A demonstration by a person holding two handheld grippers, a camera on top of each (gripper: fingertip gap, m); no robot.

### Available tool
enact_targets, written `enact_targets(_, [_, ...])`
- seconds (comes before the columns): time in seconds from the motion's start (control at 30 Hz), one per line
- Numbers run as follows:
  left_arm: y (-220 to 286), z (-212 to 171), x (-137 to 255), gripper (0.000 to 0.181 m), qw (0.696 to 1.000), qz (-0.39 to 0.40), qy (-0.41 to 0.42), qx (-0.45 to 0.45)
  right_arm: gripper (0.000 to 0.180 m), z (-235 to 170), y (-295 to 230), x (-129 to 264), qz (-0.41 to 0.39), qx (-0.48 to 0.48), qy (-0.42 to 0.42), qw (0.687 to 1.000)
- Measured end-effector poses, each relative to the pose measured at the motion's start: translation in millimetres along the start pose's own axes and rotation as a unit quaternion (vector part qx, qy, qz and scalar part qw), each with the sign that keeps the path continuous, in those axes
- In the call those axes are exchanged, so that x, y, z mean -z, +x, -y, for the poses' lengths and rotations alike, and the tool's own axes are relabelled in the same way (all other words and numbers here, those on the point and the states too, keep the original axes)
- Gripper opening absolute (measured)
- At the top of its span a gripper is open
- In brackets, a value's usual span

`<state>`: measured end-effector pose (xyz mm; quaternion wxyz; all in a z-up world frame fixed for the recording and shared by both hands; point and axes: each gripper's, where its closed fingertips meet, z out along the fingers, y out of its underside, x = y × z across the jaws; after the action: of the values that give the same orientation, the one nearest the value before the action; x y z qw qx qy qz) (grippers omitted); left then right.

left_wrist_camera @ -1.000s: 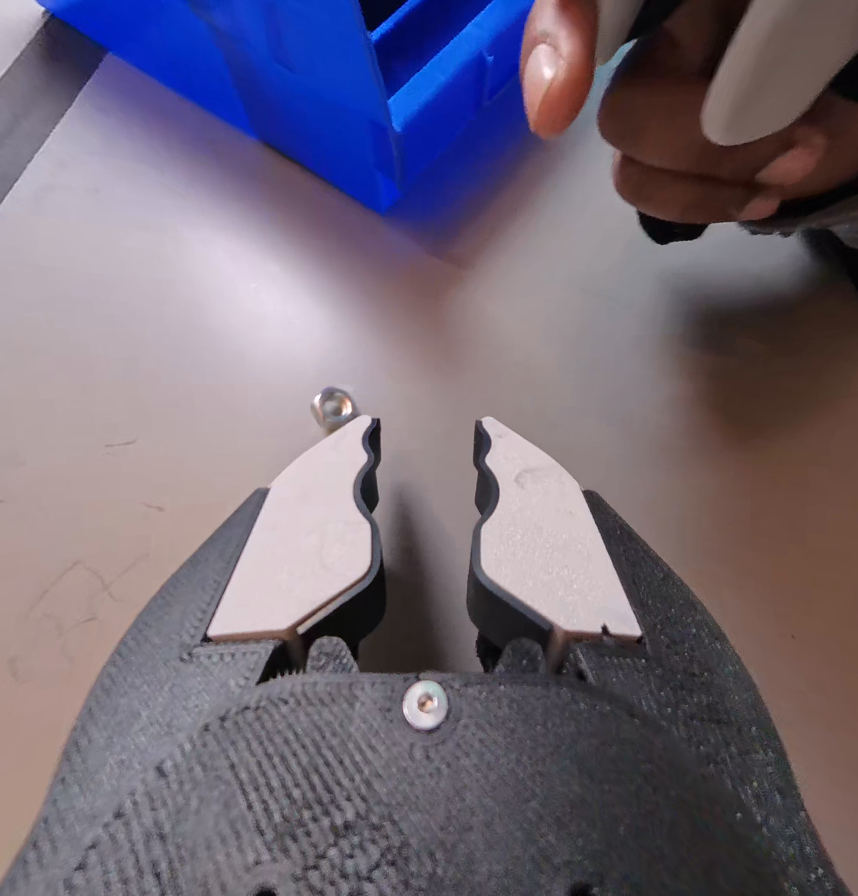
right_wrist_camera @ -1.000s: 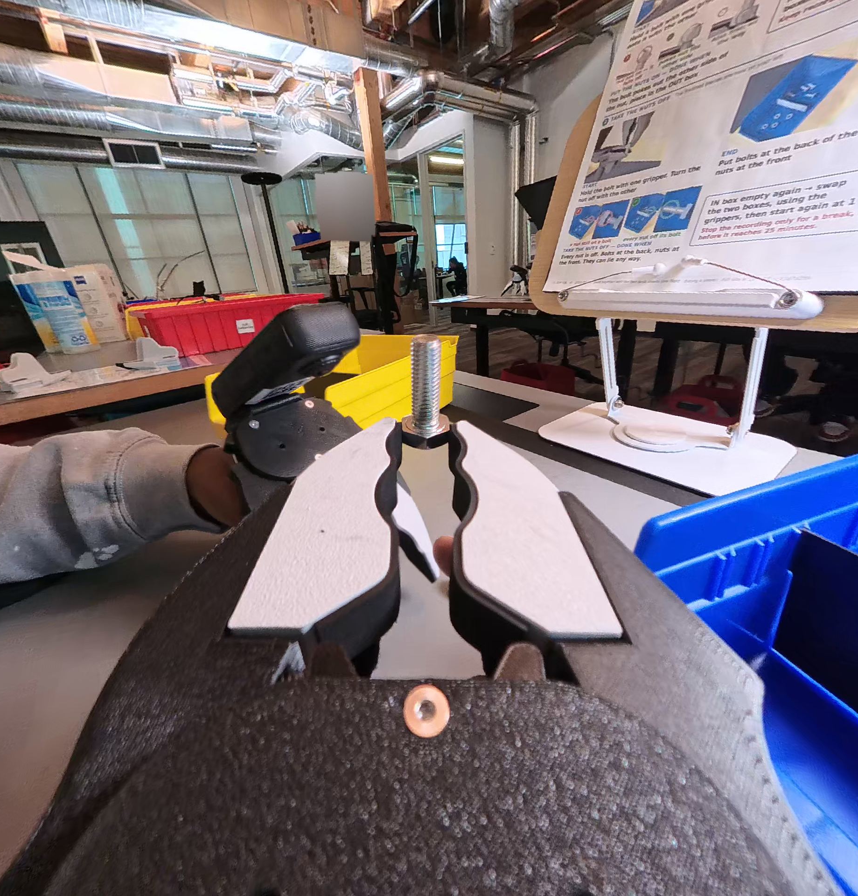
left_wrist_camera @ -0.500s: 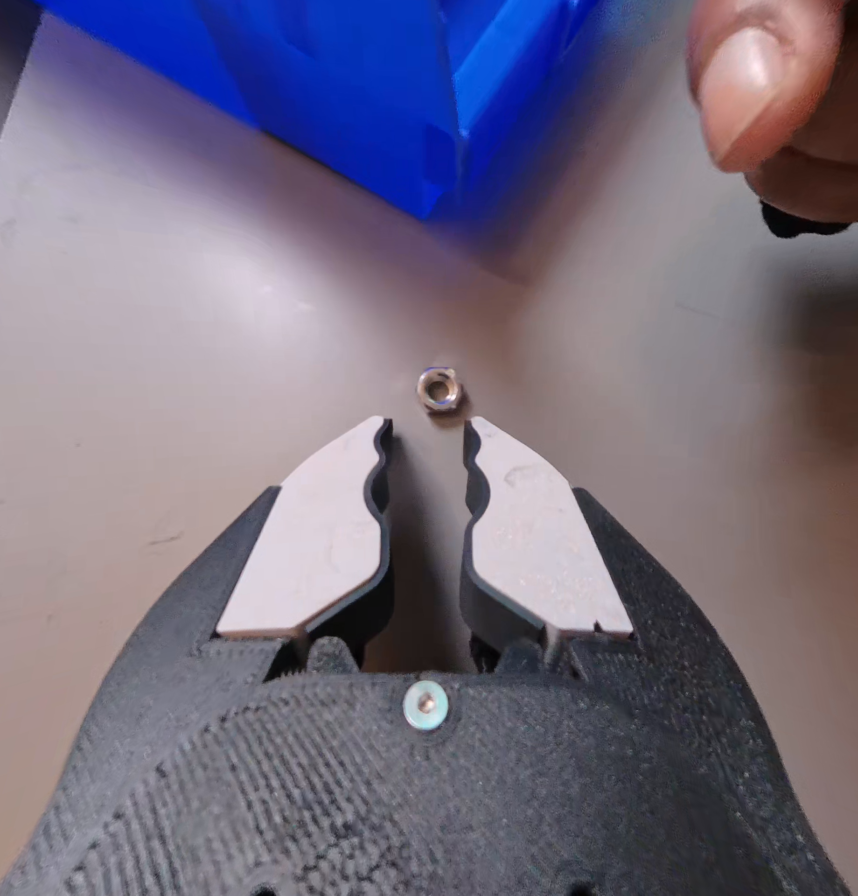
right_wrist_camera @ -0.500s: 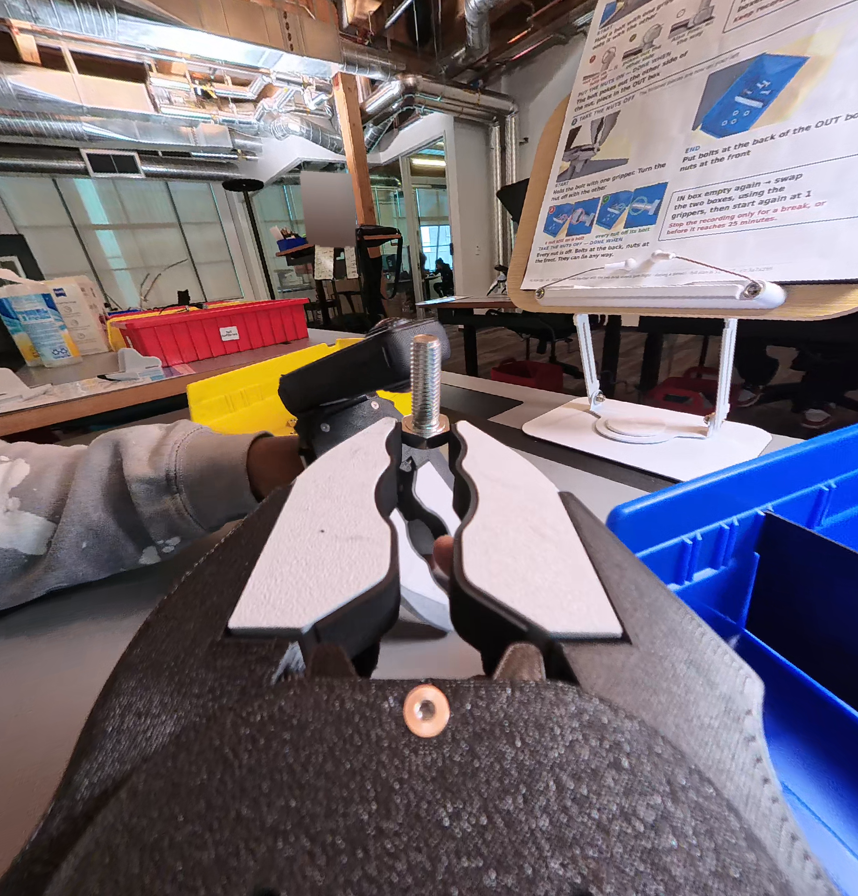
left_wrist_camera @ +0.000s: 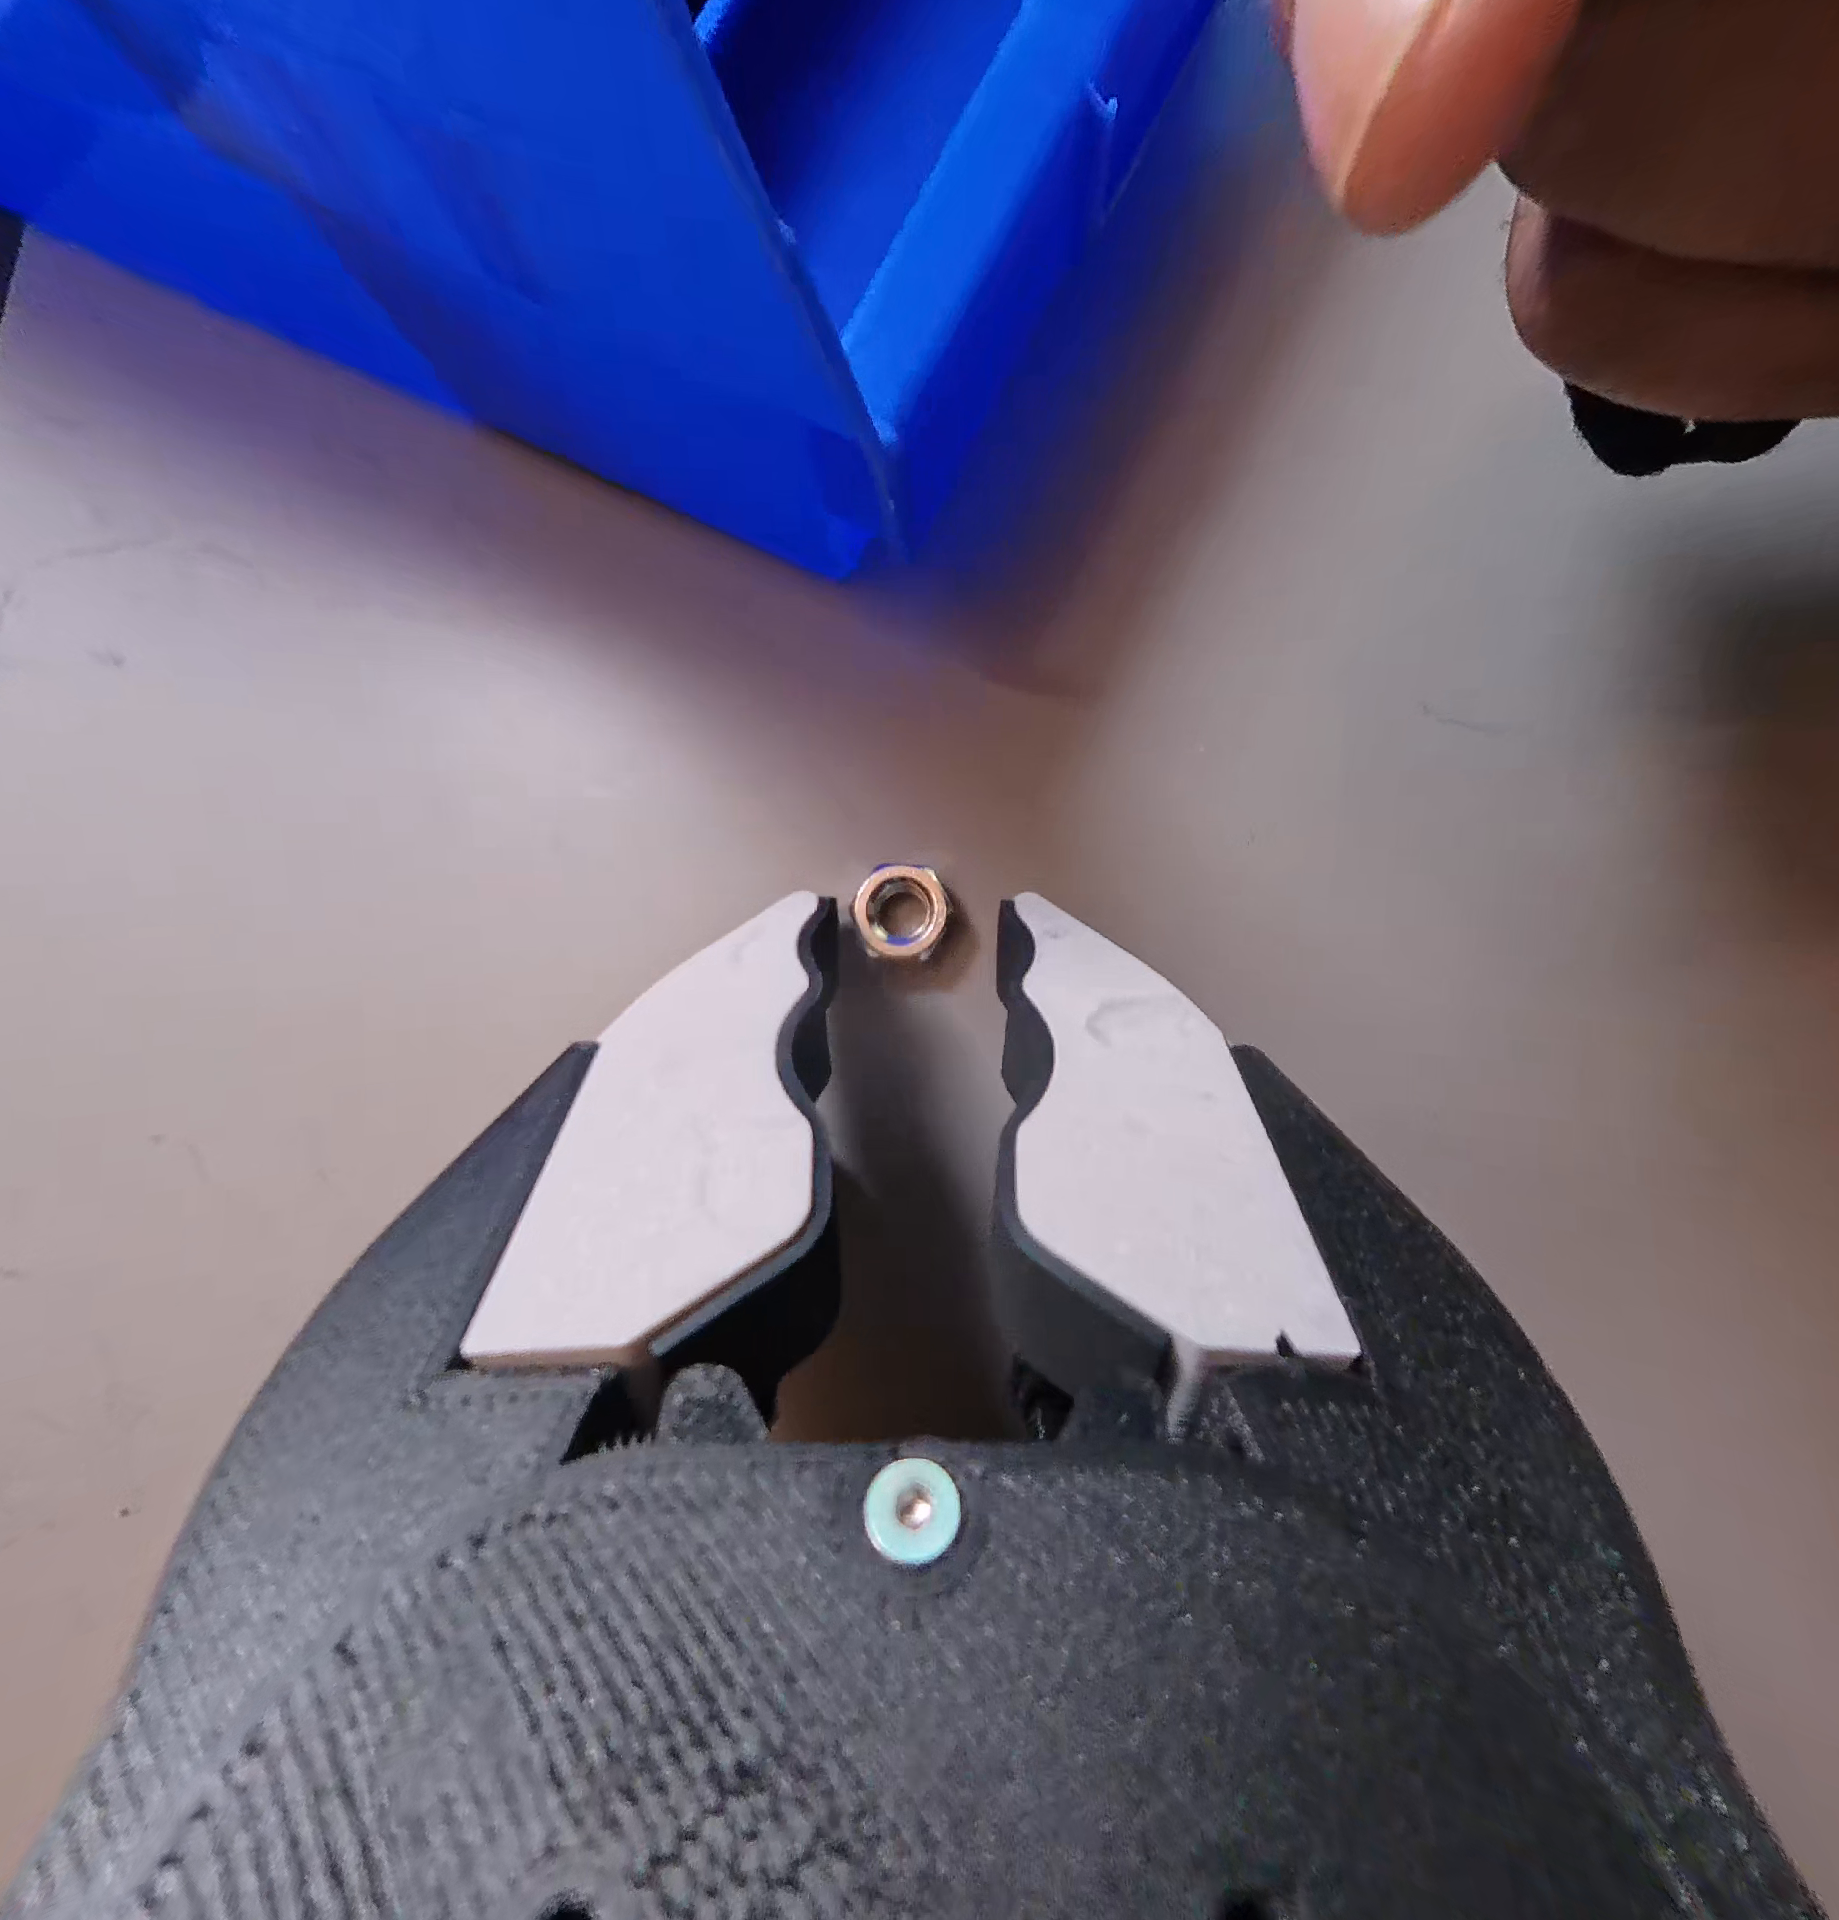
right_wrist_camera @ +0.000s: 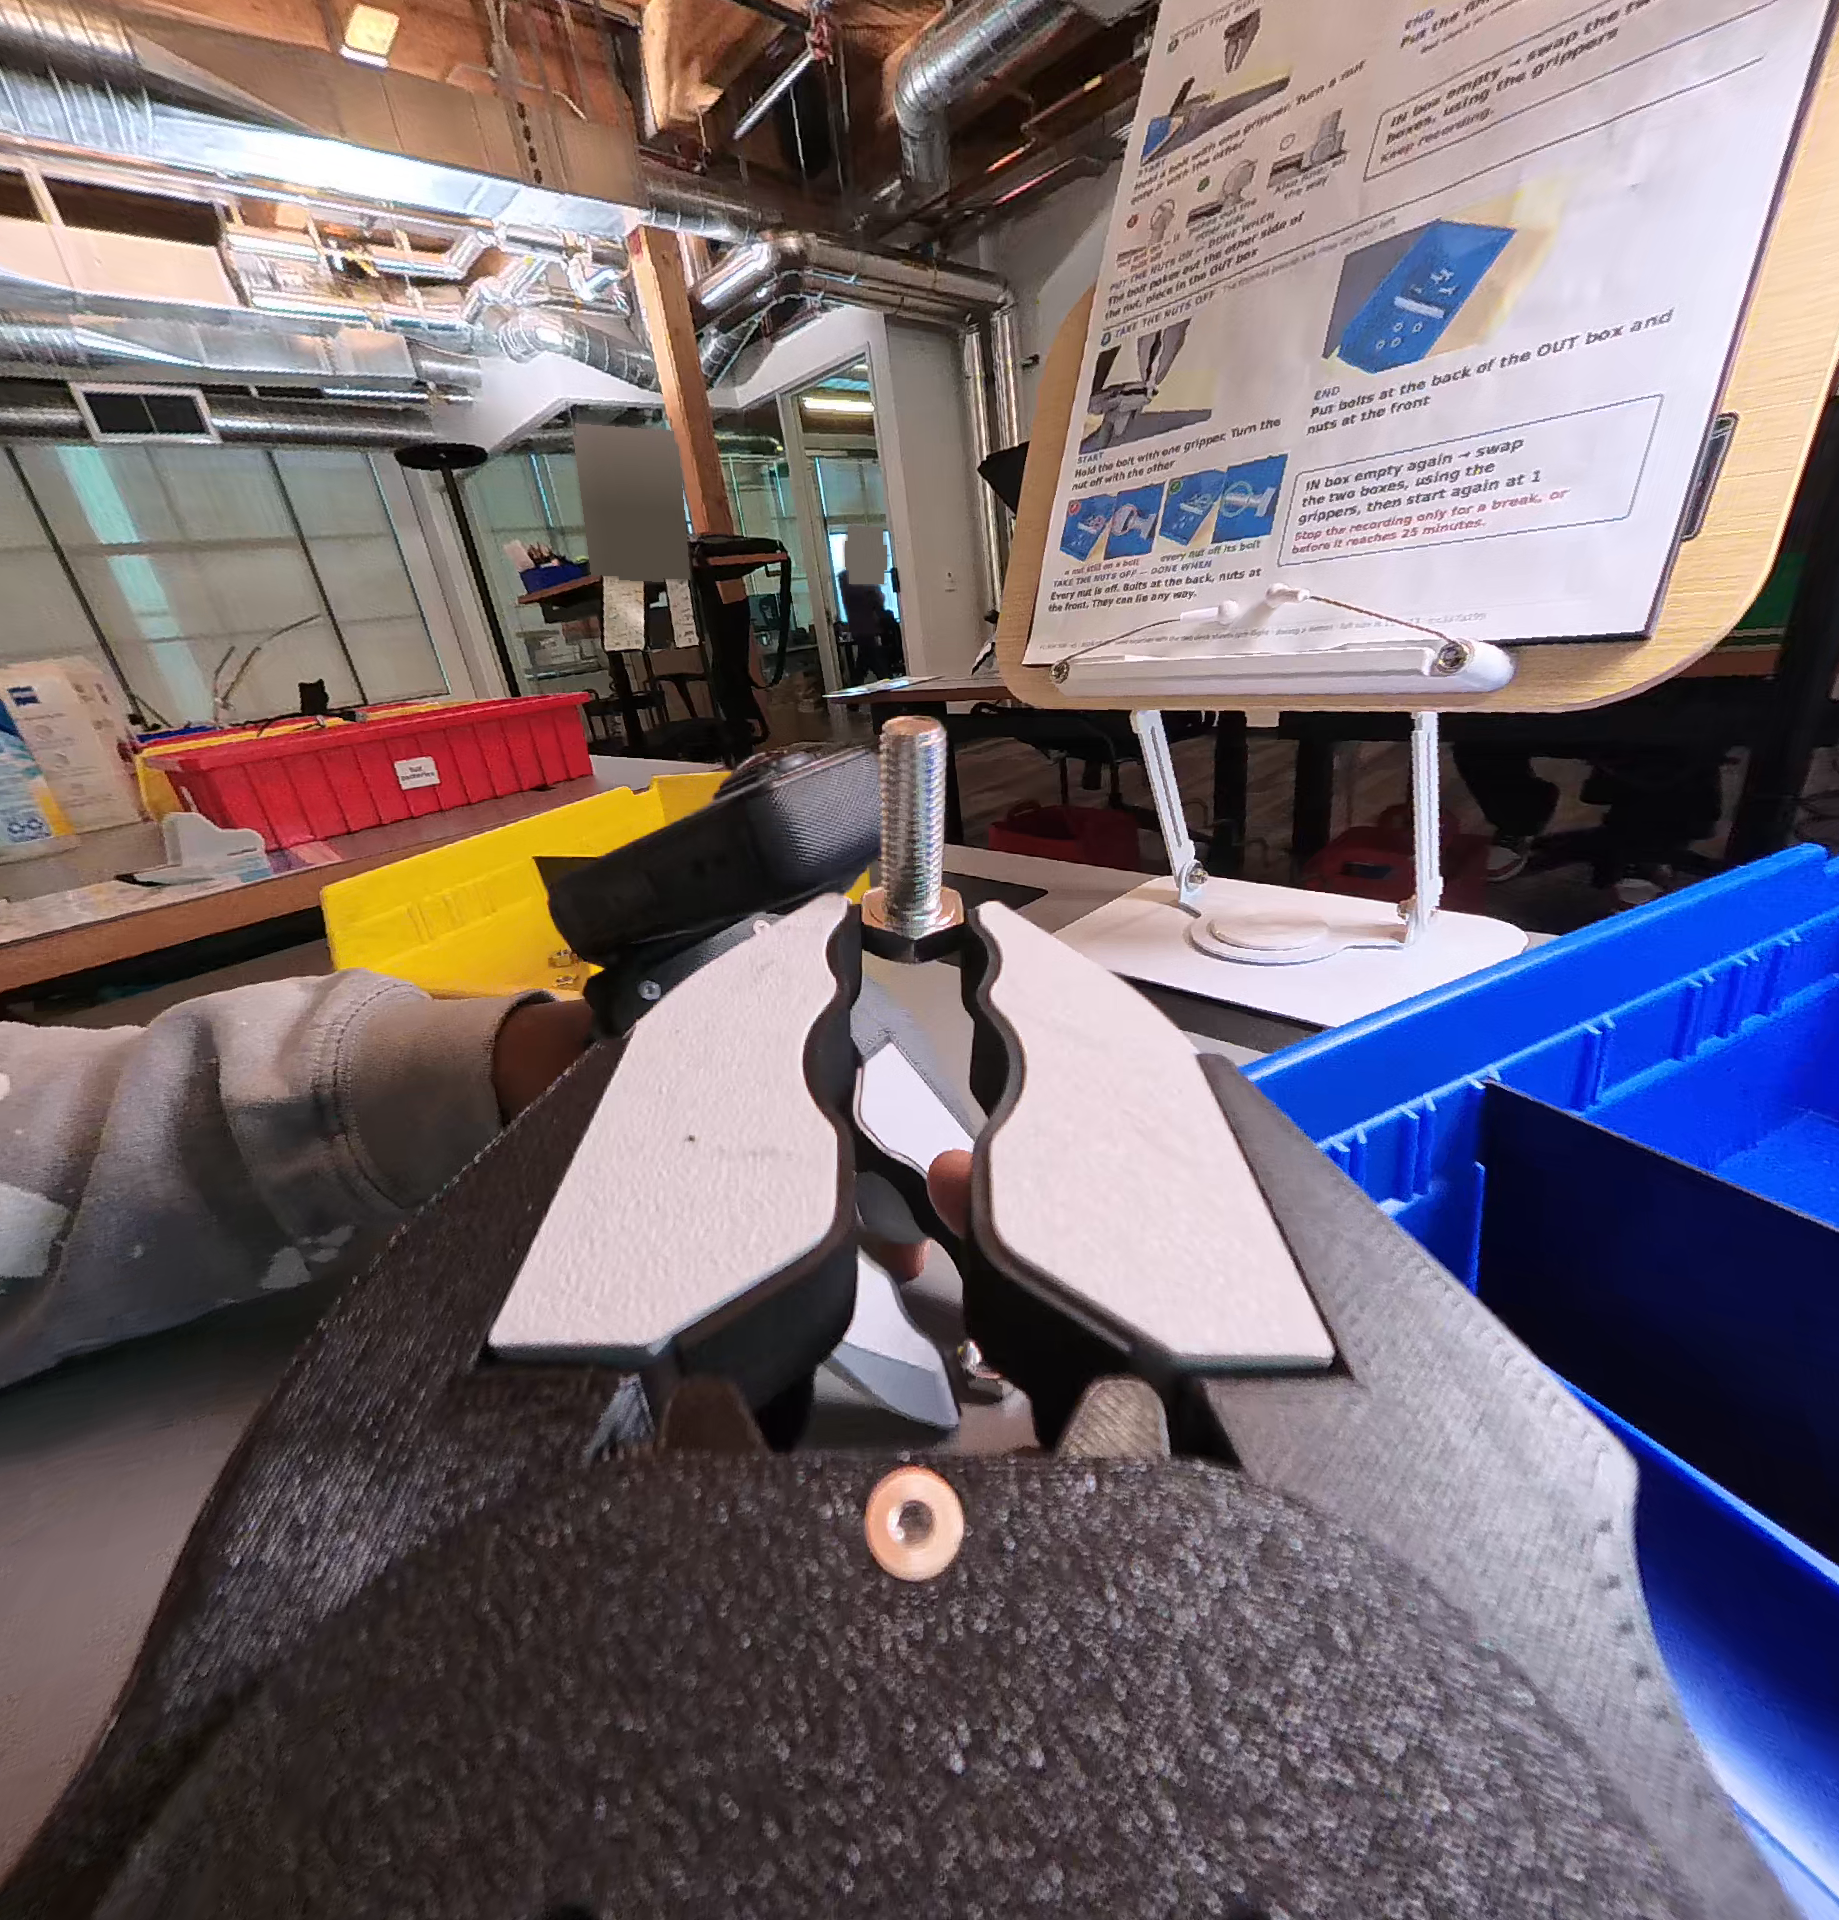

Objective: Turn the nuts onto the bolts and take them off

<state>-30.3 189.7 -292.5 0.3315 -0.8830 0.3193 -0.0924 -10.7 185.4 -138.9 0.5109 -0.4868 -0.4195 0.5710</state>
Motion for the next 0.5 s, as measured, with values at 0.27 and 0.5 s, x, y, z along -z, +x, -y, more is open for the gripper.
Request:
enact_targets(0.27, [1.5,-1.4,0.8,0.021,1.000,0.013,-0.010,0.005,0.018,-1.4,0.7,-0.2,-0.001,-0.004,-0.002,1.000])
enact_targets(0.5, [3.4,-14.1,11.9,0.021,0.999,0.028,-0.014,0.008,0.018,-8.7,-7.5,-3.1,0.011,0.005,-0.015,1.000])
